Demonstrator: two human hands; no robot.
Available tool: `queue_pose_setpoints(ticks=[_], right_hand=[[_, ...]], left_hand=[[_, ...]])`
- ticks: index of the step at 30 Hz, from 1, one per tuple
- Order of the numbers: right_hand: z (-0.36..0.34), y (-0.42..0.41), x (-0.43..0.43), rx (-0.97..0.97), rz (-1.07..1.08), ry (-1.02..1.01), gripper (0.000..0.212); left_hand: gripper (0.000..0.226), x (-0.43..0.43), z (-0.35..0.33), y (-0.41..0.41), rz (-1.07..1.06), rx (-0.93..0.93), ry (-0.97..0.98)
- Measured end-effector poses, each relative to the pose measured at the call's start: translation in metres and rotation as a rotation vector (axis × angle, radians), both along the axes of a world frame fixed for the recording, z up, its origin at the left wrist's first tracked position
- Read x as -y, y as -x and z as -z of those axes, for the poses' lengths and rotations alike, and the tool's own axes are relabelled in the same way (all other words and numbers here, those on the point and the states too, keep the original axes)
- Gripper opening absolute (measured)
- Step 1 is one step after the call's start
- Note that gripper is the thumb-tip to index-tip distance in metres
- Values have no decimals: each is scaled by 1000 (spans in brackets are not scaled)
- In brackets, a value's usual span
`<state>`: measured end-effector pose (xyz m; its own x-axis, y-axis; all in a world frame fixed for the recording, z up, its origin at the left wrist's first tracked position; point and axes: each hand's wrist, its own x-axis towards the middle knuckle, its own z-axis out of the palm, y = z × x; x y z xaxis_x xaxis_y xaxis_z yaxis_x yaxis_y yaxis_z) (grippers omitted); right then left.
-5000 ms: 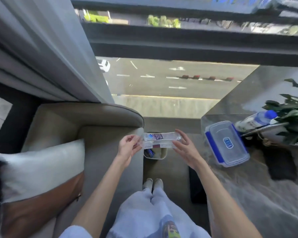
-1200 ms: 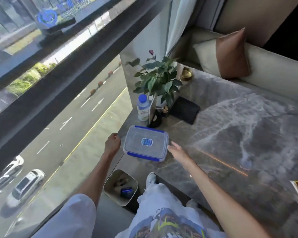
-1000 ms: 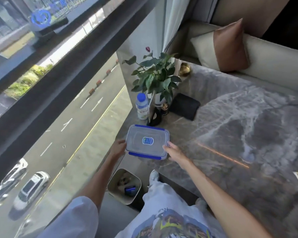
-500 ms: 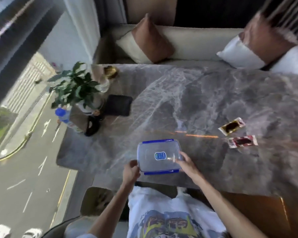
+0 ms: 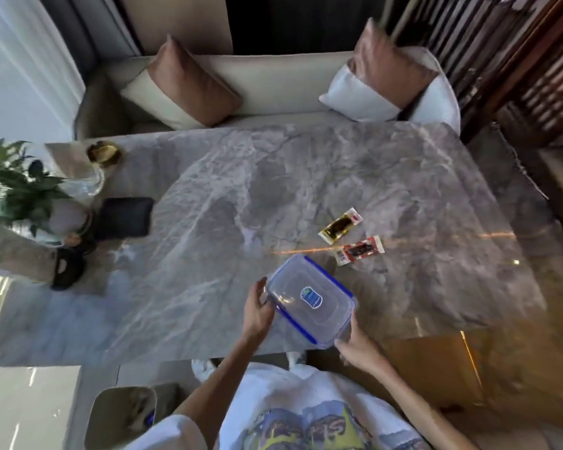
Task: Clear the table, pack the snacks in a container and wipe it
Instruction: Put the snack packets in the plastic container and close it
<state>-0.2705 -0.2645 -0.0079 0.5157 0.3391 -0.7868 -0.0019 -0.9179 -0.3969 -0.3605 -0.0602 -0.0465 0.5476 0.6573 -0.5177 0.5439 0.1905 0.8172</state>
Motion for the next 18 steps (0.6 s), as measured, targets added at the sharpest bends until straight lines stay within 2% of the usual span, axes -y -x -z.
queue_pose_setpoints(ticks=[1, 3, 4, 6, 8, 10, 13, 18], right_hand=[[4, 2, 3, 78, -73, 61, 62], [4, -3, 1, 257, -135, 113, 20], [4, -10, -3, 344, -119, 113, 20], [7, -32, -14, 404, -36, 21, 34], [9, -54, -30, 249, 101, -136, 48], [16, -70, -46, 47, 241, -224, 45], [30, -69, -55, -56, 422, -300, 40], [47, -40, -46, -228, 589, -318, 30]], left_hand=[[51, 3, 2, -3, 21, -1, -36], [62, 12, 10, -8, 19, -70, -85], [67, 18, 12, -10, -17, -119, -64], [67, 29, 16, -12, -111, -164, 117], [53, 35, 18, -14, -162, -127, 397], [43, 36, 18, -12, -179, -75, 546], [39, 27, 21, -8, -255, -46, 530], [42, 13, 33, 10, -289, -13, 542]])
